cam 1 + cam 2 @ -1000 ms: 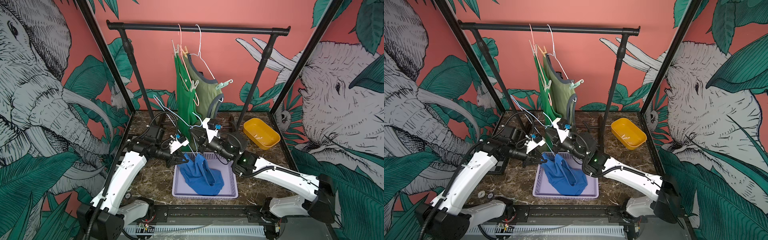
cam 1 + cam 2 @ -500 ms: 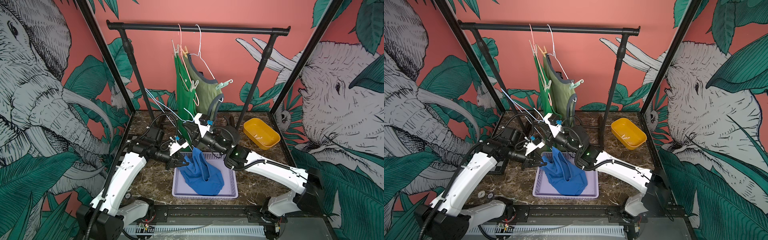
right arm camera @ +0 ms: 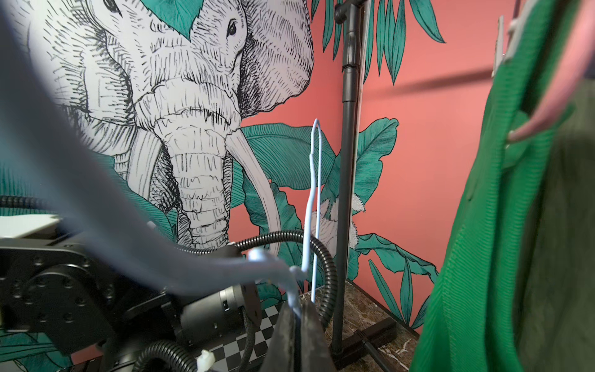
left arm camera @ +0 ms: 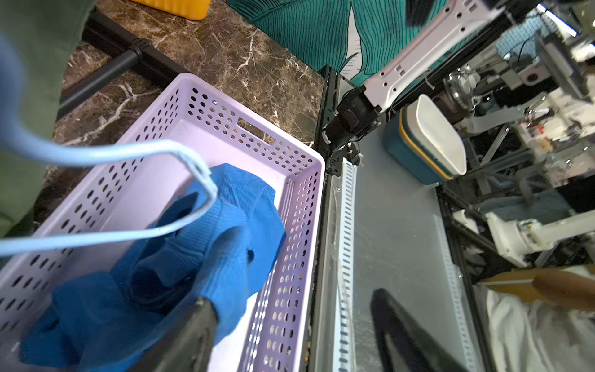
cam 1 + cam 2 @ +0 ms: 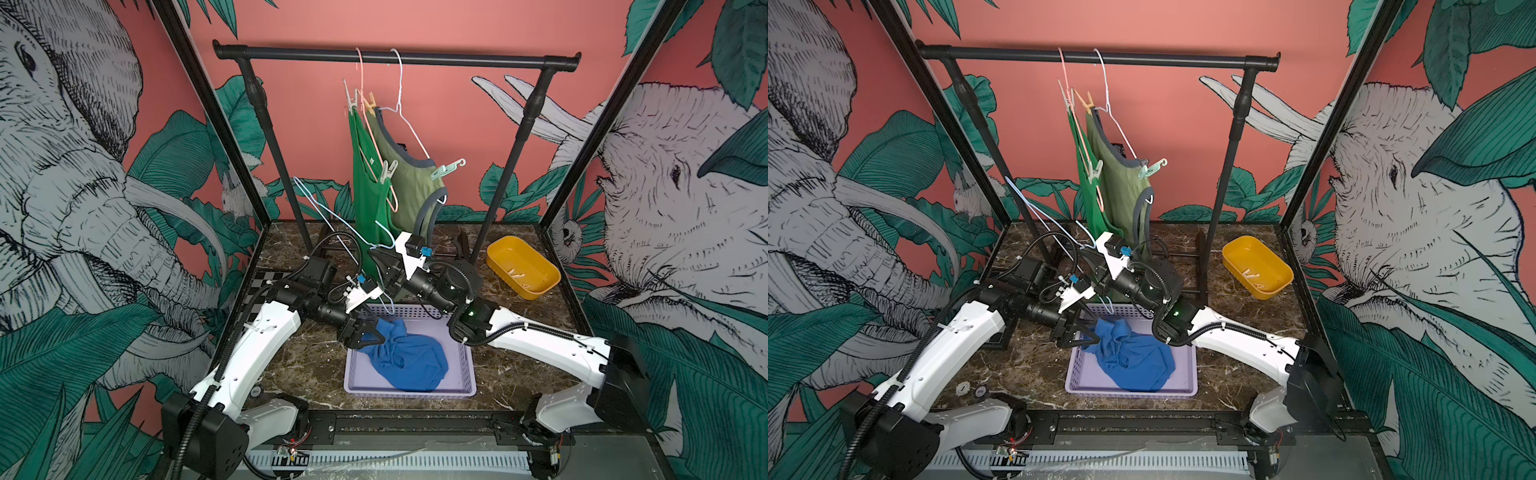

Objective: Remove the clothespins securing tank tops to the hanger
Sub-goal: Remove the tank top from the hanger, then place the hanger on the clothesline.

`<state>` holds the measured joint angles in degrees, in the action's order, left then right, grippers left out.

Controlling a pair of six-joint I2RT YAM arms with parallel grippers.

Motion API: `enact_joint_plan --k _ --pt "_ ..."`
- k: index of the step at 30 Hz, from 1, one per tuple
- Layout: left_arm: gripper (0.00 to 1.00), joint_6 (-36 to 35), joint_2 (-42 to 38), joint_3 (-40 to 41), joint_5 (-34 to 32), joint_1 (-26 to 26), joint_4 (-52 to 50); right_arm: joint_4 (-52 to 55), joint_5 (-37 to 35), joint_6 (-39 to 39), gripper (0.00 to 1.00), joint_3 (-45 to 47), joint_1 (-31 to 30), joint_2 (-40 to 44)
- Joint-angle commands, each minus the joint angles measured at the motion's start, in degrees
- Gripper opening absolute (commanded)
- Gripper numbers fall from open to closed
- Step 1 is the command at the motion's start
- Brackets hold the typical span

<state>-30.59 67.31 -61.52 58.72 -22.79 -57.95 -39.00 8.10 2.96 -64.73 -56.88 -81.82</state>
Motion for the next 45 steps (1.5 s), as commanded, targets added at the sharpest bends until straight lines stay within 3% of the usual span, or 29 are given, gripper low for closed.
enact_joint_plan --k 1,6,13,17,24,32,34,39,45 --pt "0.96 -3.38 -0.82 -2.48 -0.03 -0.27 -2.47 -5.72 -0.11 0.72 0.0 0.89 0.36 4.12" --pt "0.99 -10.97 -1.84 -9.93 -6.87 -0.22 -10.96 0.12 1.32 -0.07 0.0 -0.02 0.31 7.22" --pt "0.99 -19.7 -3.14 -23.22 -13.34 0.09 -22.5 26.57 7.32 -1.59 0.0 -6.97 0.34 13.07" --pt "0.98 -21.89 -3.61 -29.08 -13.04 1.16 -26.63 42.35 8.17 -2.83 0.0 -10.06 0.3 18.01" --pt "0.98 -22.36 -3.08 -33.41 -12.07 1.44 -28.18 64.2 2.39 -2.2 0.0 -17.0 0.28 30.63" --pt "0.98 -21.7 -2.5 -33.4 -11.66 1.49 -27.76 96.29 -13.49 1.71 0.0 -39.13 0.28 34.24" --pt "0.97 -21.57 -2.47 -33.47 -11.56 1.46 -27.83 98.02 -15.04 2.33 0.0 -40.84 0.28 35.46" --pt "0.98 -21.44 -1.89 -33.76 -10.67 1.5 -27.31 93.58 -28.81 1.5 0.0 -39.26 0.31 36.82" --pt "0.97 -20.93 -0.69 -33.95 -8.47 1.45 -26.44 89.08 -38.5 -3.43 0.0 -44.94 0.29 25.09"
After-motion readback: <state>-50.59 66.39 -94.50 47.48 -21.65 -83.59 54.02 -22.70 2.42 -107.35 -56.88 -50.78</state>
